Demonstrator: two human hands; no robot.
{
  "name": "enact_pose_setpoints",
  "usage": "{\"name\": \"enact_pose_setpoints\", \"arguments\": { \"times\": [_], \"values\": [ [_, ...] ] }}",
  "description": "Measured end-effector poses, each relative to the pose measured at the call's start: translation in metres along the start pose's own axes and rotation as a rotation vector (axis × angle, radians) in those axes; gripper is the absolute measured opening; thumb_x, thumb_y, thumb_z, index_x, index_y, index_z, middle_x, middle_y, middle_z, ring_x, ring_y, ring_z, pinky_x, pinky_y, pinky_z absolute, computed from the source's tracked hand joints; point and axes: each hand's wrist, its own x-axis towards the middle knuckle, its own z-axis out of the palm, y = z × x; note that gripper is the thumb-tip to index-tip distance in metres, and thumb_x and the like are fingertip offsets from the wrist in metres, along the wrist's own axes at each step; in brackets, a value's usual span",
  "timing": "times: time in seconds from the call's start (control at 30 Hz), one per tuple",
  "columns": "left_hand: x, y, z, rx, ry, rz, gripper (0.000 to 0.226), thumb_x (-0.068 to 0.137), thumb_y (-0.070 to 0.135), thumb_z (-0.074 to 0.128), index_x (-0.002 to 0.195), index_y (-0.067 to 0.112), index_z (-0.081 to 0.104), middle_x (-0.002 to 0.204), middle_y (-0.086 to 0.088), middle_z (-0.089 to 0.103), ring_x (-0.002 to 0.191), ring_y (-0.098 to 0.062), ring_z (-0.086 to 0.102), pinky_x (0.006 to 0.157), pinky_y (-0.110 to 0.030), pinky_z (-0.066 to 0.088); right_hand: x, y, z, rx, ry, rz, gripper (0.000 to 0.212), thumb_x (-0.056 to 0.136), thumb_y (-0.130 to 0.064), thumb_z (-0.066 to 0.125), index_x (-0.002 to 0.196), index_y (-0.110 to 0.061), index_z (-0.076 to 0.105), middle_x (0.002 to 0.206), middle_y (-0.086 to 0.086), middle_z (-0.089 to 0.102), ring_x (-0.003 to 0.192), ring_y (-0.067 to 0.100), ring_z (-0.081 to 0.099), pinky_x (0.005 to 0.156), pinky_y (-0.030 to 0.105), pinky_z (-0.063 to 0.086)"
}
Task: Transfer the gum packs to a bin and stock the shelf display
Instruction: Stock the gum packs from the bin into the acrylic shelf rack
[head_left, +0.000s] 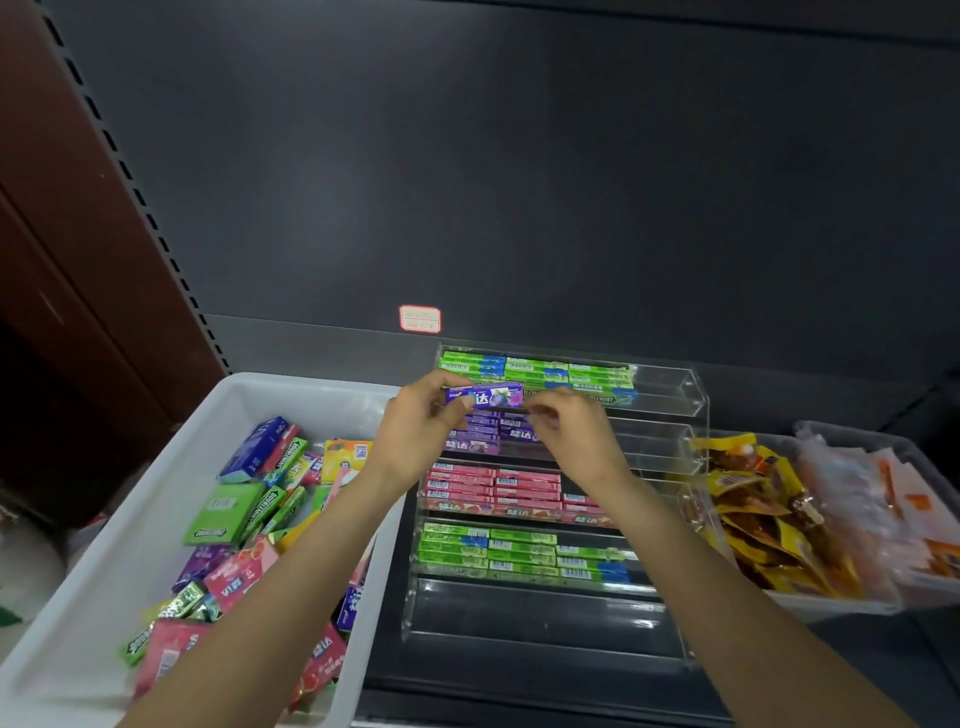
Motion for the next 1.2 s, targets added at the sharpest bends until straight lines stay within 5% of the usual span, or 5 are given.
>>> {"name": "enact_pose_setpoints", "arguments": {
  "times": [0.17, 0.3, 0.43, 0.67, 1.2],
  "values": [
    [0.002, 0.004, 0.009, 0.011, -0.088, 0.047, 0.011, 0.091, 0.021, 0.058, 0.102, 0.021, 0.058, 0.101, -0.006, 0.066, 0.088, -0.019, 0.067, 0.073, -0.035, 0.058, -0.019, -0.006, -0.020, 0.504, -0.033, 0.090, 0.034, 0.090, -0.009, 0.059, 0.122, -0.020, 0.060, 0.104, -0.006, 0.064, 0.098, 0.007, 0.061, 0.088, 0.023, 0.050],
    [0.004, 0.003, 0.021, 0.141, -0.098, 0.097, 0.027, 0.092, 0.017, 0.058, 0.118, 0.018, 0.058, 0.110, -0.003, 0.064, 0.101, -0.013, 0.059, 0.085, -0.022, 0.049, -0.020, 0.003, -0.023, 0.423, 0.078, 0.096, 0.024, 0.084, -0.008, 0.067, 0.106, -0.015, 0.069, 0.097, -0.003, 0.068, 0.087, 0.012, 0.064, 0.079, 0.023, 0.054],
    [0.004, -0.015, 0.014, 0.679, -0.078, 0.255, 0.047, 0.094, 0.026, 0.054, 0.139, 0.019, 0.042, 0.140, -0.001, 0.047, 0.128, -0.018, 0.042, 0.105, -0.030, 0.034, -0.019, 0.019, -0.025, 0.250, 0.164, 0.151, 0.023, 0.082, -0.009, 0.070, 0.104, -0.014, 0.071, 0.097, -0.003, 0.069, 0.080, 0.004, 0.060, 0.074, 0.009, 0.044],
    [0.001, -0.033, 0.011, 1.197, -0.244, 0.407, 0.057, 0.097, 0.043, 0.040, 0.147, 0.023, 0.024, 0.152, -0.001, 0.028, 0.138, -0.019, 0.029, 0.112, -0.031, 0.019, -0.020, 0.024, -0.008, -0.010, 0.085, 0.137, 0.024, 0.082, -0.015, 0.070, 0.107, -0.014, 0.071, 0.101, 0.003, 0.071, 0.086, 0.010, 0.063, 0.087, 0.025, 0.051],
    [-0.007, -0.029, 0.022, 0.999, -0.116, 0.366, 0.042, 0.098, 0.031, 0.043, 0.139, 0.020, 0.042, 0.145, -0.002, 0.041, 0.131, -0.020, 0.039, 0.108, -0.032, 0.026, -0.011, 0.020, 0.003, -0.151, 0.036, 0.119, 0.008, 0.087, -0.019, 0.064, 0.090, -0.014, 0.070, 0.097, 0.003, 0.061, 0.081, 0.013, 0.060, 0.077, 0.031, 0.054]
  ]
}}
